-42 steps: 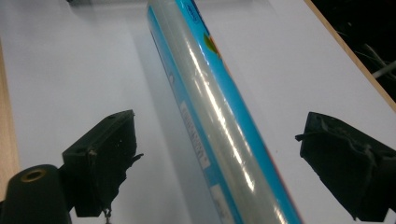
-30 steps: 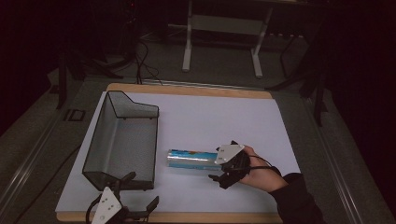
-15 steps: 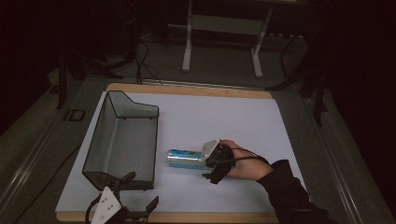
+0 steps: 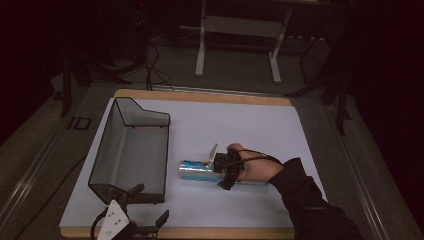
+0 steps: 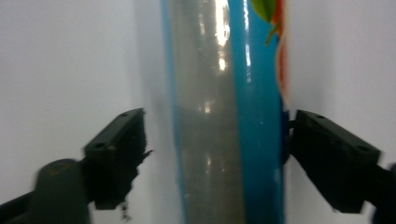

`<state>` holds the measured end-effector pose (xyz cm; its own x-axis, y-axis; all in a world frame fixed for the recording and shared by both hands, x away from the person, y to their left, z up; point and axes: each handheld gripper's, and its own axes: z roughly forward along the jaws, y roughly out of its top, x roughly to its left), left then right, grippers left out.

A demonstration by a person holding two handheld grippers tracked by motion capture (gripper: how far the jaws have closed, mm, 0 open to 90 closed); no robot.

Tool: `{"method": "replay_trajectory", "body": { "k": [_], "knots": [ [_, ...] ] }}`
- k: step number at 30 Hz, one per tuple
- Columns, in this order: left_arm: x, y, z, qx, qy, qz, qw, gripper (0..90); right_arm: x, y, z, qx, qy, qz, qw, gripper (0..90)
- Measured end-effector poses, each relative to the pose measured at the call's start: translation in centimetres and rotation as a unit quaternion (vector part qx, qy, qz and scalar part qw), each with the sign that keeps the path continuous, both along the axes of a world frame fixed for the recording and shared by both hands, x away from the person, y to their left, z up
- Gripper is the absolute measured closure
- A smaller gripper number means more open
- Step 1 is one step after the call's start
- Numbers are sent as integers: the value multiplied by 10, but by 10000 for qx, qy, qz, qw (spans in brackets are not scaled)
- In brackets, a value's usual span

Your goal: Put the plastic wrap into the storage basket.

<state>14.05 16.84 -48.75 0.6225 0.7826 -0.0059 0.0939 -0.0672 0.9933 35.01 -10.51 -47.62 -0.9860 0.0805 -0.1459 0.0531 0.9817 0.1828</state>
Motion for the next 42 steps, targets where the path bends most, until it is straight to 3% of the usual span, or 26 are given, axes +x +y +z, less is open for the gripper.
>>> {"method": "replay_trajectory", "body": {
  "k": [5,11,20,24,32,37,42],
  "knots": [
    [0,0,0,2,-3,-22,10000,12,8,8,-6,-354,184,24,9992,219],
    [0,0,0,13,0,-26,10000,11,12,13,-14,-654,175,149,9976,273],
    [0,-1,-1,31,15,-30,10000,11,22,17,-19,-751,407,139,9963,302],
    [0,-2,-1,51,26,-38,10000,11,28,19,-23,-744,651,122,9950,301],
    [0,-2,-1,91,31,-41,9999,12,31,25,-27,-1043,756,120,9916,311],
    [0,-1,-1,71,22,-16,10000,12,27,23,-25,-992,643,160,9929,315],
    [-1,-1,-1,77,15,-11,10000,12,28,14,-6,-496,563,4,9972,315]
  ]
}}
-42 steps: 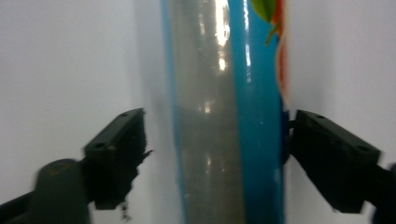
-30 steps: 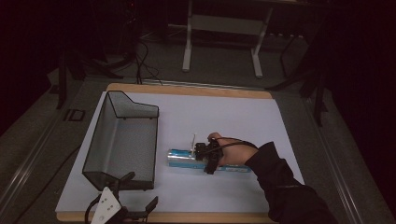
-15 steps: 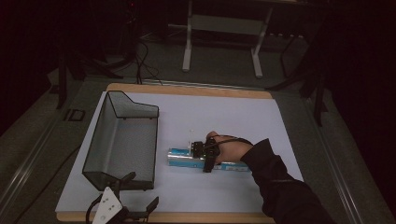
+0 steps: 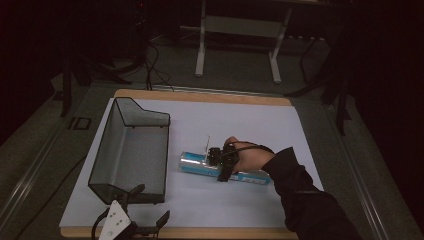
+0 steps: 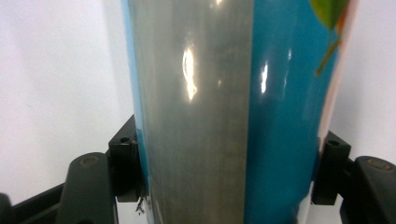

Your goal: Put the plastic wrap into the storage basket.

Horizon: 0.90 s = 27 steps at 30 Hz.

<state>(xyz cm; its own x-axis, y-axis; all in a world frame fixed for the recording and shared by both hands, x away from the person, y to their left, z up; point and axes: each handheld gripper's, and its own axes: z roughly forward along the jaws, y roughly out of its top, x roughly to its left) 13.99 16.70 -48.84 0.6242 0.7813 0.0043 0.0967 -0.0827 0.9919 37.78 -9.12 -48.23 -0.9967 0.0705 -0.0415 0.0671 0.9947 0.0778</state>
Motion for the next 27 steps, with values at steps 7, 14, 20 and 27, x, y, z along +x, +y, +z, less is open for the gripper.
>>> {"method": "replay_trajectory", "body": {
  "k": [7,14,20,27],
  "knots": [
    [0,-2,0,28,-15,2,10000,12,0,-12,26,712,-236,-172,9970,315],
    [0,-1,0,17,-13,9,10000,12,2,-34,46,1517,-502,-577,9855,316],
    [0,-2,0,5,-17,3,10000,12,4,-45,64,2095,-545,-882,9723,316],
    [0,-2,0,-11,-27,12,10000,12,2,-46,84,2595,-765,-994,9576,316]
  ]
}}
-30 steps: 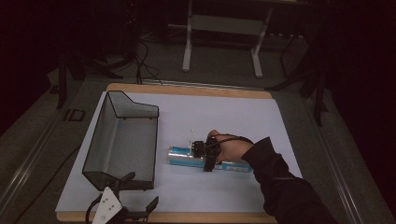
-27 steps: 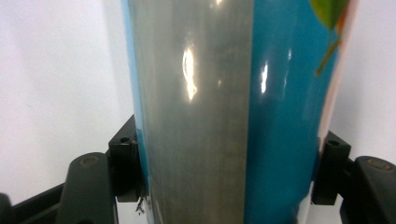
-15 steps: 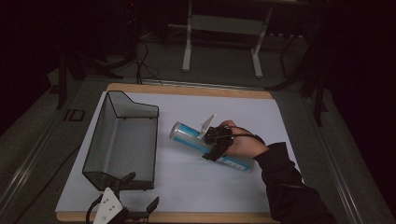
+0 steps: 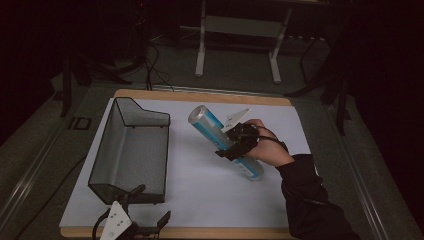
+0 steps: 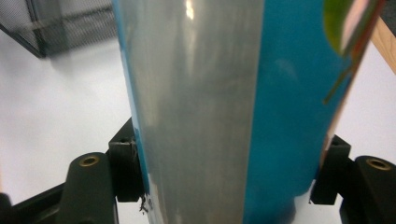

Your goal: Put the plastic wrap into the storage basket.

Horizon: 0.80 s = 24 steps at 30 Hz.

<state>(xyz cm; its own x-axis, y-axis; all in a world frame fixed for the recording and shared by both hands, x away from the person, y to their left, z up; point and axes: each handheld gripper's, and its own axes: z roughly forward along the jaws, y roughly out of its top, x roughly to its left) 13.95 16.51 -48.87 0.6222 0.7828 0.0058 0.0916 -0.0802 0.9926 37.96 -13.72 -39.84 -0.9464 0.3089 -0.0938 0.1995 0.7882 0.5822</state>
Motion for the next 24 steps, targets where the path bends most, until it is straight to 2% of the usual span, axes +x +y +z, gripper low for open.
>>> {"method": "replay_trajectory", "body": {
  "k": [3,5,7,9,10,12,13,17,20,21,22,23,24],
  "knots": [
    [0,0,0,8,-13,-7,10000,11,-1,1,9,268,-22,-29,9996,316],
    [0,0,0,-12,-13,-9,10000,12,-2,1,15,516,-123,-127,9985,316],
    [-1,0,0,-4,-12,-5,10000,12,-3,2,20,661,-191,-190,9974,316],
    [0,0,0,1,-20,5,10000,12,-3,4,24,840,-148,-217,9961,316],
    [0,0,0,1,-20,5,10000,12,-3,4,24,840,-148,-217,9961,316],
    [-1,0,0,5,-37,5,10000,12,-4,9,32,1060,-71,-276,9940,316],
    [-1,0,0,17,-53,8,10000,11,-7,13,36,1156,-140,-345,9926,315],
    [-1,0,0,27,-55,16,10000,12,-9,22,46,1237,-186,-417,9913,316],
    [-1,0,0,17,-67,-1,10000,11,-14,33,59,1453,-346,-511,9875,315],
    [-1,0,0,19,-67,-3,10000,11,-14,33,59,1453,-346,-511,9875,315],
    [-1,0,0,15,-63,-6,10000,12,-15,35,63,1550,-331,-513,9860,315],
    [-1,0,0,13,-64,-10,10000,12,-17,40,70,1835,-322,-626,9805,315],
    [-1,0,1,10,-68,-8,10000,12,-17,43,74,1950,-297,-687,9779,315]
  ]
}}
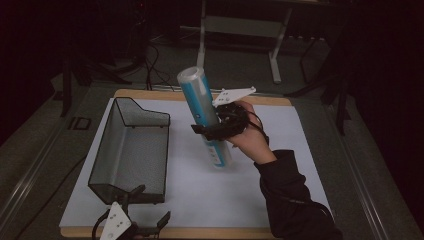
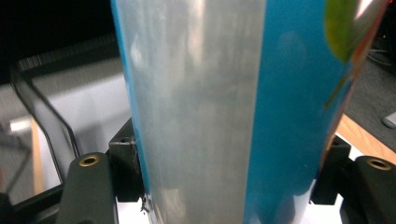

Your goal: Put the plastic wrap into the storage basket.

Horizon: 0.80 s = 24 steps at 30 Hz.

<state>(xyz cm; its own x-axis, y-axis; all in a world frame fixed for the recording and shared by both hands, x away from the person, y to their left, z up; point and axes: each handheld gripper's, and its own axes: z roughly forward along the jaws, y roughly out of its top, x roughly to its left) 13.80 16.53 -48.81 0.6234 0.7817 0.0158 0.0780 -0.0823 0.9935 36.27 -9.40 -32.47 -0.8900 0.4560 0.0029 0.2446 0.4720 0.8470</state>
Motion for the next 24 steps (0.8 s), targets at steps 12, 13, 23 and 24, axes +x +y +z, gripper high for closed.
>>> {"method": "replay_trajectory", "body": {
  "k": [12,13,23,24],
  "knots": [
    [-1,2,1,-16,-40,42,10000,12,0,39,27,822,241,-272,9959,315],
    [-1,2,1,-34,-37,41,10000,12,0,43,28,873,273,-297,9954,315],
    [-1,3,0,11,-43,38,10000,12,11,87,12,1648,817,-718,9803,315],
    [-1,3,0,10,-43,29,10000,12,12,89,10,1694,888,-725,9789,315]
  ]
}}
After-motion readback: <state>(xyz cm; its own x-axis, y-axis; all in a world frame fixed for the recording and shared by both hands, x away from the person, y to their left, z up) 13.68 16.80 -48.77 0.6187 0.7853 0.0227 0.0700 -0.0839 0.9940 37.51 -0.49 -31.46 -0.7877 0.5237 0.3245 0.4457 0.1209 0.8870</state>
